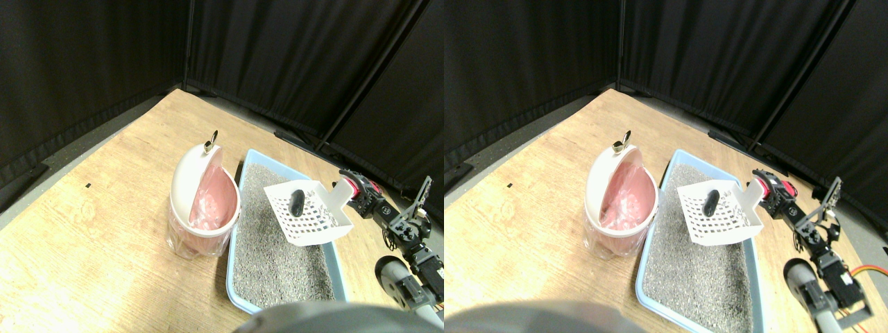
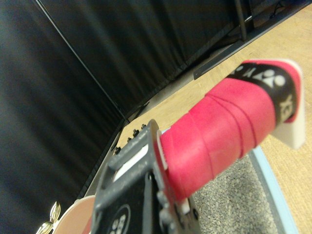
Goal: Scoop (unimanual)
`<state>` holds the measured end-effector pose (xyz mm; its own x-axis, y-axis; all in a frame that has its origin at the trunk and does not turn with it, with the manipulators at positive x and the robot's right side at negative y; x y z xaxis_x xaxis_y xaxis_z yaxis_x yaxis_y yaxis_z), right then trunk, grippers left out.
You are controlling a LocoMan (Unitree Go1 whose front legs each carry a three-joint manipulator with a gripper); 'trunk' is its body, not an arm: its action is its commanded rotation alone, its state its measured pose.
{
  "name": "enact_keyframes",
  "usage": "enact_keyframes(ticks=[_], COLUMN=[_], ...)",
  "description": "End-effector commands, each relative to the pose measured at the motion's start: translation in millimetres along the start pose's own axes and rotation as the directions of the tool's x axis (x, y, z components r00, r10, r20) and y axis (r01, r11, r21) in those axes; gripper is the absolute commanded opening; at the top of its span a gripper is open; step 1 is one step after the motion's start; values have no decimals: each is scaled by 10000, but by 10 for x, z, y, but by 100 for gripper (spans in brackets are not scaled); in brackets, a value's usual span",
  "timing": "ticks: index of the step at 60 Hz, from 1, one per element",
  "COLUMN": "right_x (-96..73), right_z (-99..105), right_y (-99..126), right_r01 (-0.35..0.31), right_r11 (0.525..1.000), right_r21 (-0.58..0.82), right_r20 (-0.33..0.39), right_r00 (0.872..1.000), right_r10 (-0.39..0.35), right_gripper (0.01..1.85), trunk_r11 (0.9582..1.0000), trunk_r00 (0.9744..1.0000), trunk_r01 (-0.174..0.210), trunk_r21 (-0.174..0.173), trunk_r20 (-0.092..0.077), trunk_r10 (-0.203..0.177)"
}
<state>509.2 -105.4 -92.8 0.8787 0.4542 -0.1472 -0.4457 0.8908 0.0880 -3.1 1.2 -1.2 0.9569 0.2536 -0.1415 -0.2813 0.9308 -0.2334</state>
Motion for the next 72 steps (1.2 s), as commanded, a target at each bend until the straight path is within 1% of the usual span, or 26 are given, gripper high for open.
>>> enact_keyframes(ticks=[1,7,12,17,20,22,26,30,33,36,49,52,58,67,72], right_x=[57,110,163,201,225,241,272,305,317,347,391,400,413,426,435], right_z=[45,23,-3,-22,-34,-42,-56,-65,-70,-77,-72,-64,-51,-19,0], right_y=[51,80,97,119,136,149,158,174,177,190,210,214,221,253,273], right_r01=[-242,-82,-247,-125,-163,-75,-199,-125,-170,-249,-126,-132,-167,-252,-304], right_r11=[9997,9998,9991,9973,9960,9945,9925,9908,9900,9877,9882,9879,9874,9867,9854], right_r21=[42,-172,-344,-728,-876,-1046,-1206,-1351,-1402,-1541,-1524,-1544,-1575,-1608,-1673], right_r20=[573,581,677,690,740,659,701,605,665,722,727,633,591,556,539], right_r00=[9981,9983,9973,9975,9970,9977,9971,9980,9974,9967,9971,9977,9979,9979,9977], right_r10=[239,92,270,175,228,144,285,209,265,364,239,233,263,345,399], right_gripper=[5,5,5,8,8,10,9,10,9,7,5,5,5,5,5], trunk_r11=[9996,9993,9992,9990,9989,9989,9988,9987,9986,9984,9972,9968,9963,9959,9959], trunk_r00=[9995,9992,9991,9990,9990,9990,9989,9988,9987,9985,9976,9973,9969,9965,9965], trunk_r01=[-291,-365,-392,-427,-439,-439,-459,-493,-508,-537,-696,-726,-764,-809,-798], trunk_r21=[-44,-73,-90,-115,-132,-132,-144,-152,-165,-187,-286,-331,-392,-413,-420], trunk_r20=[-127,-134,-138,-129,-117,-117,-103,-83,-80,-62,38,107,169,187,225], trunk_r10=[290,363,390,425,437,437,457,492,507,535,698,729,771,817,808])
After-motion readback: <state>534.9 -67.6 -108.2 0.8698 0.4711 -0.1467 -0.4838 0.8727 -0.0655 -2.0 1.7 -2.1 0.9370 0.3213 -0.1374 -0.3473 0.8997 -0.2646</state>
